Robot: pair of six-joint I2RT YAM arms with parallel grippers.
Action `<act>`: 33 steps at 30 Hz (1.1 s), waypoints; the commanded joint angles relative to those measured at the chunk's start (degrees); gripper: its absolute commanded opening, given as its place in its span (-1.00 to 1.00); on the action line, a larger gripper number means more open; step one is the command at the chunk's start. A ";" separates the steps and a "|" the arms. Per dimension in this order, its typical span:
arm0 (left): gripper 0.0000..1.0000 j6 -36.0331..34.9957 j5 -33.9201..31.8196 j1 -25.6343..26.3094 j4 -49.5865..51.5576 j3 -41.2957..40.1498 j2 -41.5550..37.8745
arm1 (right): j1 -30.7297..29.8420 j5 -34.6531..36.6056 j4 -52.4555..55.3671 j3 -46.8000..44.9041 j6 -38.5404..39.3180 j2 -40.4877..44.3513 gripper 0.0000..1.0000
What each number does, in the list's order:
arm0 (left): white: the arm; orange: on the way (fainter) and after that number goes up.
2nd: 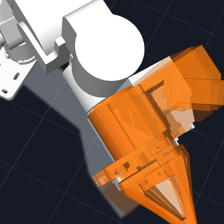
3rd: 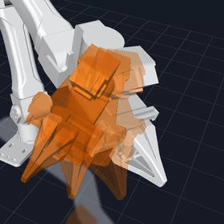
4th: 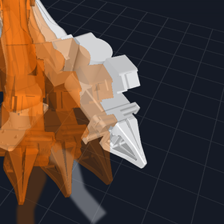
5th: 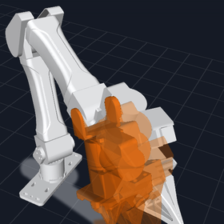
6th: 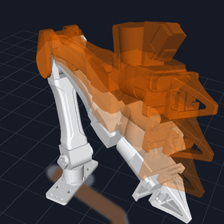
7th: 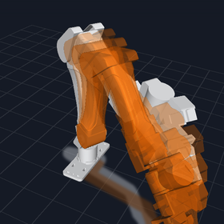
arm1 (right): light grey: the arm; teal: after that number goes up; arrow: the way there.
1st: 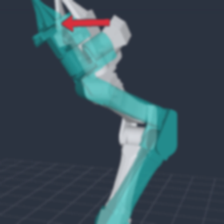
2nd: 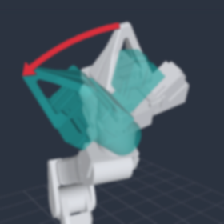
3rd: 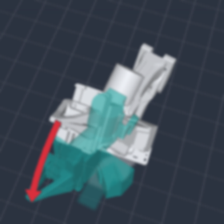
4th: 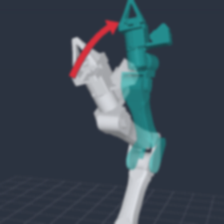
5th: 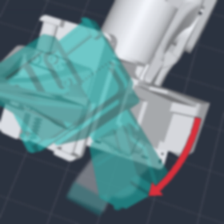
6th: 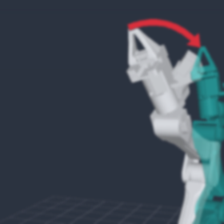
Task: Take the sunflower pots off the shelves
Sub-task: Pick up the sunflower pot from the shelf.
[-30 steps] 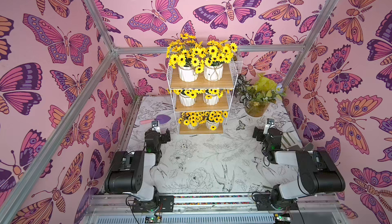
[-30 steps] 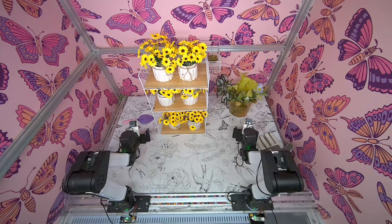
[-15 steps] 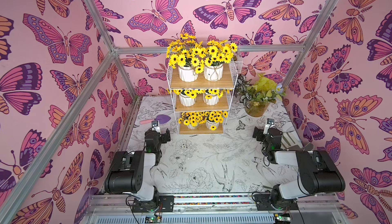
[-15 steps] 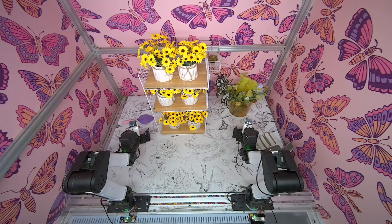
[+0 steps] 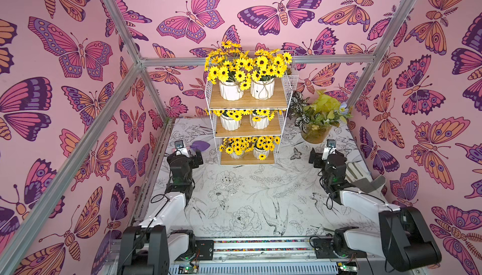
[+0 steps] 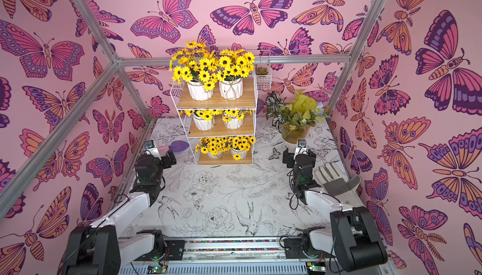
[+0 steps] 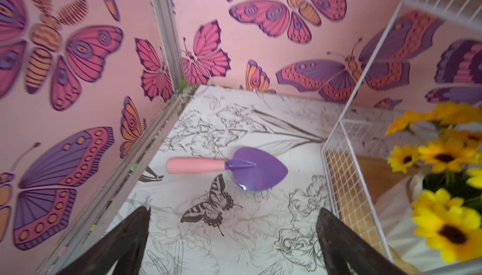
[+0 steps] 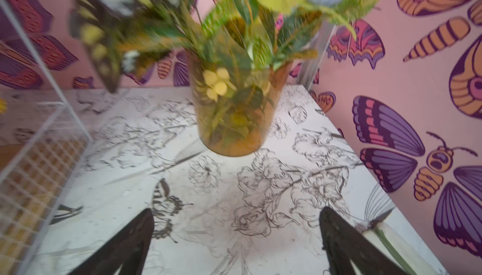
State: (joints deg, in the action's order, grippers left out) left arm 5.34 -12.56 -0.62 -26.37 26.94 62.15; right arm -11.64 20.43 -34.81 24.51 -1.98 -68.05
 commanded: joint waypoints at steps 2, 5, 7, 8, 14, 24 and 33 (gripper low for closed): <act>0.99 8.29 -3.72 0.32 19.19 4.06 -7.57 | -1.58 -0.53 12.59 3.35 -3.15 6.33 0.98; 0.99 10.98 -0.75 0.70 28.16 7.33 -12.64 | -2.78 -3.63 16.90 4.49 -4.76 11.68 0.98; 0.99 11.81 3.28 1.18 34.04 10.25 -15.46 | -3.34 -5.82 20.95 6.13 -6.01 14.69 0.98; 0.99 12.17 4.91 1.43 36.22 11.51 -16.81 | -3.72 -6.45 23.07 7.29 -6.62 15.98 0.98; 0.99 11.85 13.85 3.86 46.08 17.69 -26.70 | -9.59 -10.09 34.48 16.02 -5.86 20.40 0.97; 0.99 9.82 27.79 7.13 54.89 28.41 -30.58 | -20.36 -12.93 44.87 31.76 -0.79 19.25 0.97; 0.99 11.67 36.29 8.29 56.78 43.92 -21.94 | -28.98 -13.30 50.57 46.05 3.62 13.39 0.97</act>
State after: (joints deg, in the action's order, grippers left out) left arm 16.01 18.68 6.94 29.04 67.40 38.48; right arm -38.61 7.20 12.95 67.66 -0.80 -53.95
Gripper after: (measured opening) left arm 0.995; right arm 0.987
